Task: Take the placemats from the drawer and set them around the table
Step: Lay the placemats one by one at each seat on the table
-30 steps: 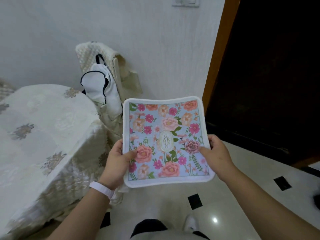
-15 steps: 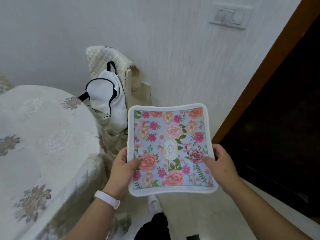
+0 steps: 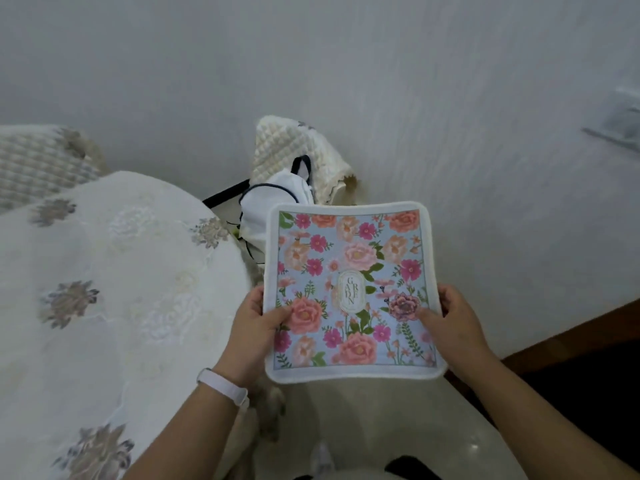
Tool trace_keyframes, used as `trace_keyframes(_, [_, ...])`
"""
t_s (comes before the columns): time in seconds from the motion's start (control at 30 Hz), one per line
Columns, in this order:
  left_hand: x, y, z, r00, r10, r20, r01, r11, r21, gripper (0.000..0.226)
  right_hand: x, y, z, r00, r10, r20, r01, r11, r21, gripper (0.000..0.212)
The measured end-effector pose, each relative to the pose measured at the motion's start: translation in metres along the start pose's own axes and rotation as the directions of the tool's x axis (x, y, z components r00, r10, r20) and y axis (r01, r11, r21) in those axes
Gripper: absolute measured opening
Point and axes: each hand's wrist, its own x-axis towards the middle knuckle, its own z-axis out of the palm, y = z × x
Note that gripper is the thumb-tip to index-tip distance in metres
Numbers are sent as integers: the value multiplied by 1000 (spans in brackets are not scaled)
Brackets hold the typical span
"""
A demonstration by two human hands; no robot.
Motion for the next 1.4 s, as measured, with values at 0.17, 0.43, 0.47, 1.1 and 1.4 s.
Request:
trace_keyframes(0.17, [23,13,-23,987,12,-162,-15,1000,-20,24,59,-25,43,990,-49,136,51,999,-11,25])
trace_keyframes(0.43, [84,24,-26,904,42,-425,-48,999,-4,22,172,-64,105,913,-135,385,156,988,-24,21])
trace_keyframes(0.47, [95,26,-23,887,46,-460,-50,999,4,22,189,-71,111,900,-150,409,174,985,-22,21])
trace_keyframes(1.1, [165,56,-9,559,-15,-829,-112,989,-93,22,358,-132,228,578,-206,790,315,949,17,26])
trace_keyframes(1.4, [168,36,-52,473,-124,-873,-145,966,-216,21,354,-145,304,472,-135,871,380,923,-62,20])
